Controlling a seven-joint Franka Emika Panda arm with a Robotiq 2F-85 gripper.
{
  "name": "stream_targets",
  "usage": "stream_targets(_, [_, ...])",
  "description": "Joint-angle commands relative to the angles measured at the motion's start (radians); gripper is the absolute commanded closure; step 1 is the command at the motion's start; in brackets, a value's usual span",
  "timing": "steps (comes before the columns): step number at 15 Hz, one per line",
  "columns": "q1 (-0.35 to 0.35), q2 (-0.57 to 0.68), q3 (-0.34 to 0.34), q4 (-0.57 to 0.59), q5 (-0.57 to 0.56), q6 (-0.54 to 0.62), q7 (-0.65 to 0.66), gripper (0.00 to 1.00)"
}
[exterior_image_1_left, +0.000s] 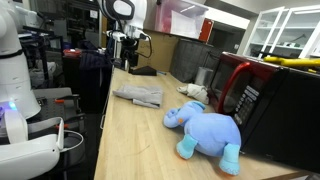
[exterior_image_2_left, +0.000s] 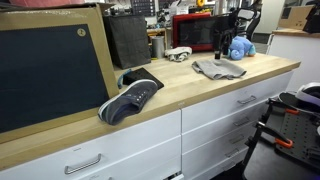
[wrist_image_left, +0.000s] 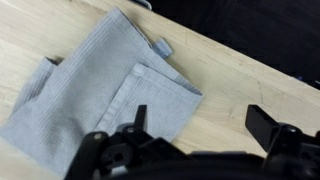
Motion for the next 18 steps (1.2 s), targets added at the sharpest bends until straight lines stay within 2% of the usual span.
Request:
stream_targets(1, [0.002,0.076,-0.009,-0.016,-0.020,0.143,-0.109,0.00])
stream_targets(6, [-0.013,0.180,-0.013,-0.020,-0.058,0.285,-0.209,0.00])
stream_targets(11, [-0.032,0.203,-0.011,-0.032,-0.087,0.255,-0.227,0.00])
stream_targets(14, [-0.041,0.201,-0.017,-0.042,-0.166,0.228,-0.164,0.00])
stream_targets(18, [-0.054,0.171,-0.019,-0.090,-0.228,0.212,-0.155,0.00])
